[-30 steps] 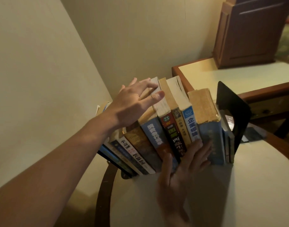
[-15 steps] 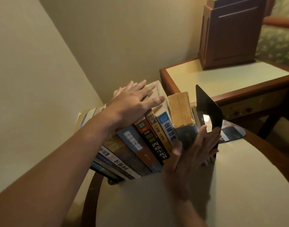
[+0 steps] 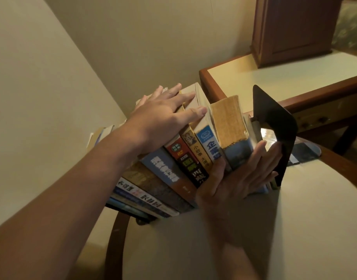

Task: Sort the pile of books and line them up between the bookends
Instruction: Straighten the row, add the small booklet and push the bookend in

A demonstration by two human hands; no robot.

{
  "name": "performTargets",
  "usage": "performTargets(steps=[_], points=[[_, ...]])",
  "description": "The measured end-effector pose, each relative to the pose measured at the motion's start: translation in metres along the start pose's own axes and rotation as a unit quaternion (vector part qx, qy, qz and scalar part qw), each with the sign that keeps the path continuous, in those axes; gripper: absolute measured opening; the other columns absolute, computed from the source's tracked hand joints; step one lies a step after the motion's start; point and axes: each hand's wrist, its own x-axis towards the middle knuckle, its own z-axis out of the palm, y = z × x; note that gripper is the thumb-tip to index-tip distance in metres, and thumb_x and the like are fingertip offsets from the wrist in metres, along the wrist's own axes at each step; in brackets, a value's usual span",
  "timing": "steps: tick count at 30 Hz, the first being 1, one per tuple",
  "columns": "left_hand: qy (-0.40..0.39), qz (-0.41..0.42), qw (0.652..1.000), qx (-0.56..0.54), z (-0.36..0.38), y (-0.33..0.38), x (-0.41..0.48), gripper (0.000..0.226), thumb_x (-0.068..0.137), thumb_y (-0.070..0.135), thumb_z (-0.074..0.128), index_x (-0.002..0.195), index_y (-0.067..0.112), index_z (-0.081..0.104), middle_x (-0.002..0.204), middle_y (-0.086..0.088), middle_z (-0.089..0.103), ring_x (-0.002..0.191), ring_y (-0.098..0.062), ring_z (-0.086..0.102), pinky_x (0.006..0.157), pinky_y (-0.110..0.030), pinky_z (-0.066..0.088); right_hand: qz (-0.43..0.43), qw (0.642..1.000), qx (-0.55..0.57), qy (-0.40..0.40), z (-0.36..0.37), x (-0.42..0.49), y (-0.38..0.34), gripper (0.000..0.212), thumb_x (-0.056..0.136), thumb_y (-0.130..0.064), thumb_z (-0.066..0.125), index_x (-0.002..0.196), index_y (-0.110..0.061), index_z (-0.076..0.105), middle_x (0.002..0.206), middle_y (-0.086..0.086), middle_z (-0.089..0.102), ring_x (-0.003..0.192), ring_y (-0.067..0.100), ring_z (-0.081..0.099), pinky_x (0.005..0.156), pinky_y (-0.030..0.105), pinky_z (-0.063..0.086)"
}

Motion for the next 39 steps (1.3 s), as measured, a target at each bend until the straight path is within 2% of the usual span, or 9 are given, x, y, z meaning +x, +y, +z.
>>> performTargets(steps=[6, 8, 10, 14, 20, 25, 30, 34, 39], points=[[0.002, -0.002, 1.0, -0.001, 0.001, -0.001, -0.001, 0.08, 0.079, 0.08, 0.022, 0.152, 0.048, 0.028, 0.166, 0.016, 0.009, 0.154, -0.012, -0.002, 0.123, -0.053, -0.002, 0.006, 0.998, 0.026, -0.052, -0.015, 0.004, 0.001, 0.065, 0.093, -0.037, 0.044, 0.148, -0.004, 0.036, 0.158, 0.018, 0.033, 0.15, 0.035, 0.025, 0.119, 0.061, 0.016], [0.002, -0.003, 1.0, -0.001, 0.001, -0.001, -0.001, 0.08, 0.079, 0.08, 0.022, 0.152, 0.048, 0.028, 0.166, 0.015, 0.009, 0.154, -0.012, -0.002, 0.123, -0.053, -0.002, 0.001, 0.992, 0.032, -0.124, -0.032, 0.006, 0.007, 0.064, 0.095, -0.037, 0.046, 0.151, -0.008, 0.034, 0.159, 0.014, 0.032, 0.149, 0.032, 0.027, 0.116, 0.061, 0.024], [0.002, -0.004, 1.0, -0.003, 0.001, -0.001, -0.001, 0.08, 0.079, 0.08, 0.023, 0.152, 0.048, 0.029, 0.166, 0.015, 0.009, 0.154, -0.012, -0.001, 0.123, -0.053, -0.002, -0.011, 0.988, 0.037, -0.153, -0.047, 0.014, 0.012, 0.058, 0.095, -0.039, 0.048, 0.145, -0.012, 0.041, 0.152, 0.01, 0.041, 0.141, 0.03, 0.038, 0.105, 0.06, 0.038], [0.003, -0.009, 1.0, 0.002, 0.0, 0.001, -0.001, 0.081, 0.078, 0.08, 0.022, 0.152, 0.047, 0.029, 0.166, 0.015, 0.009, 0.154, -0.013, 0.0, 0.123, -0.053, -0.001, 0.017, 0.975, 0.061, -0.213, -0.053, 0.037, 0.009, 0.052, 0.092, -0.055, 0.049, 0.132, -0.021, 0.045, 0.133, 0.0, 0.052, 0.123, 0.024, 0.051, 0.091, 0.058, 0.048], [0.006, -0.014, 1.0, 0.012, 0.002, 0.0, -0.003, 0.082, 0.078, 0.081, 0.02, 0.152, 0.047, 0.029, 0.166, 0.014, 0.008, 0.154, -0.014, -0.001, 0.123, -0.052, 0.0, 0.021, 0.966, 0.047, -0.252, -0.05, 0.05, 0.01, 0.062, 0.092, -0.072, 0.037, 0.135, -0.03, 0.049, 0.134, -0.009, 0.052, 0.124, 0.016, 0.05, 0.094, 0.054, 0.049], [0.009, -0.015, 1.0, 0.008, 0.002, -0.002, -0.003, 0.082, 0.078, 0.081, 0.022, 0.152, 0.046, 0.03, 0.166, 0.013, 0.01, 0.154, -0.014, -0.001, 0.123, -0.051, 0.0, 0.027, 0.957, 0.1, -0.272, -0.058, 0.066, 0.024, 0.043, 0.097, -0.059, 0.04, 0.125, -0.032, 0.058, 0.128, -0.01, 0.06, 0.12, 0.013, 0.056, 0.085, 0.049, 0.056], [0.008, -0.017, 1.0, 0.009, 0.002, -0.002, -0.003, 0.084, 0.077, 0.081, 0.022, 0.152, 0.045, 0.03, 0.166, 0.013, 0.01, 0.154, -0.016, 0.0, 0.123, -0.052, 0.001, 0.08, 0.914, 0.117, -0.381, -0.061, 0.072, 0.018, 0.061, 0.096, -0.068, 0.027, 0.151, -0.043, 0.033, 0.149, -0.01, 0.046, 0.133, 0.011, 0.049, 0.09, 0.045, 0.059], [0.009, -0.018, 1.0, 0.004, 0.002, -0.003, -0.003, 0.083, 0.078, 0.081, 0.022, 0.152, 0.045, 0.031, 0.166, 0.012, 0.011, 0.154, -0.017, 0.001, 0.123, -0.053, 0.001, 0.098, 0.903, 0.147, -0.391, -0.071, 0.078, 0.009, 0.056, 0.096, -0.065, 0.029, 0.146, -0.045, 0.043, 0.135, -0.016, 0.059, 0.118, 0.001, 0.059, 0.081, 0.034, 0.062], [0.01, -0.019, 1.0, 0.005, 0.002, -0.004, -0.003, 0.084, 0.077, 0.082, 0.021, 0.152, 0.044, 0.03, 0.166, 0.012, 0.01, 0.154, -0.017, 0.001, 0.123, -0.053, 0.001, 0.124, 0.886, 0.243, -0.376, -0.079, 0.091, 0.0, 0.049, 0.099, -0.041, 0.038, 0.146, -0.032, 0.05, 0.126, -0.023, 0.062, 0.115, -0.001, 0.061, 0.072, 0.024, 0.06]])
